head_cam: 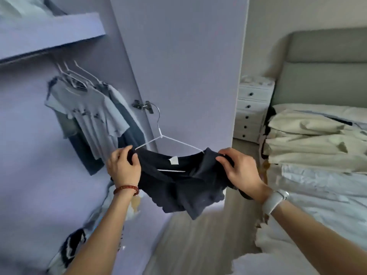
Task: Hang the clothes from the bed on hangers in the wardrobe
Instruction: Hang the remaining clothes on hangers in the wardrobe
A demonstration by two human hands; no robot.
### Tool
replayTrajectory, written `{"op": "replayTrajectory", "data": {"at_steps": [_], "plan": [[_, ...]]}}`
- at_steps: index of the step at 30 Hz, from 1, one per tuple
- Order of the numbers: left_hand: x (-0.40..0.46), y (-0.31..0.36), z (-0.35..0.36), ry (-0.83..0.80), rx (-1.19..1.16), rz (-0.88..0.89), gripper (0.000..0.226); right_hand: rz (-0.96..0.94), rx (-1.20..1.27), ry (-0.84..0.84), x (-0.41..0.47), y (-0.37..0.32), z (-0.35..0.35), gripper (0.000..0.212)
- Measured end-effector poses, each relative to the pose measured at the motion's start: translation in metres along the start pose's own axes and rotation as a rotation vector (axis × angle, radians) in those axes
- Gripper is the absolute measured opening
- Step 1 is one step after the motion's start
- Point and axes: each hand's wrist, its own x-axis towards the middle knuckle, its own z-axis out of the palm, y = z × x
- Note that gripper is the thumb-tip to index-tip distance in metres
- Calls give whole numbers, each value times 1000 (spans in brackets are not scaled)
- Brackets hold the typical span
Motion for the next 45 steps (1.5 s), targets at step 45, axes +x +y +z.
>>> {"op": "replayTrajectory", "data": {"at_steps": [45], "plan": [[256, -62, -136, 605, 1051, 147, 75, -482, 306, -257, 333, -237, 305, 42]]}}
